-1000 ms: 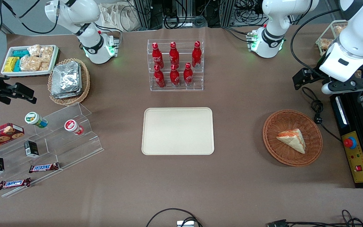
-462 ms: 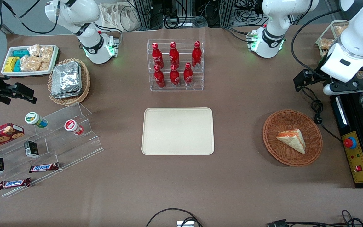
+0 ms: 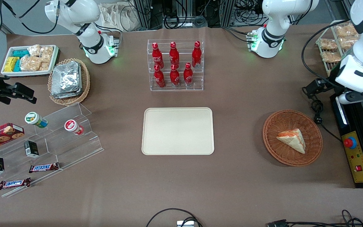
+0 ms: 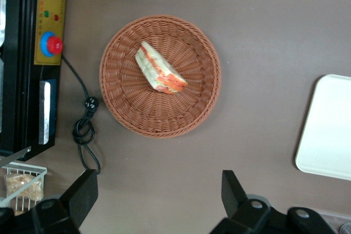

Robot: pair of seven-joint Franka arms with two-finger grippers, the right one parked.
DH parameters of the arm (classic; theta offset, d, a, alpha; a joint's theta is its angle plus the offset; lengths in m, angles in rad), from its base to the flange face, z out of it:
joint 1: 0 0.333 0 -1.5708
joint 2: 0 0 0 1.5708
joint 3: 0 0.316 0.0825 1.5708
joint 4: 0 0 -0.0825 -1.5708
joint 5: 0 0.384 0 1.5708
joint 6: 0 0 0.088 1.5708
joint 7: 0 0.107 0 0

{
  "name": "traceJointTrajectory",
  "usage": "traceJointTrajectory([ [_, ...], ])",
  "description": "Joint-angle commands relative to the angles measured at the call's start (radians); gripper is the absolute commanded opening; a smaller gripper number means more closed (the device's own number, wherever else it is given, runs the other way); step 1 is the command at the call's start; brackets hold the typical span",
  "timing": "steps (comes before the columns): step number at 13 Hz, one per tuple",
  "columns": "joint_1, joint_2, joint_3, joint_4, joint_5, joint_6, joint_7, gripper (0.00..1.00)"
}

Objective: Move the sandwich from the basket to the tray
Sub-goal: 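Move the open left gripper over the sandwich in the wicker basket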

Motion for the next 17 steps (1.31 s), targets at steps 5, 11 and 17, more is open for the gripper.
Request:
traceJointTrajectory([
  [5,0.001,0.041,0.036,-0.011,-0.003,0.012,-0.344,1.0],
  [11,-0.007,0.248,0.128,-0.014,-0.001,0.183,-0.516,1.0],
  [17,-0.075,0.415,0.174,-0.077,0.009,0.42,-0.711,1.0],
])
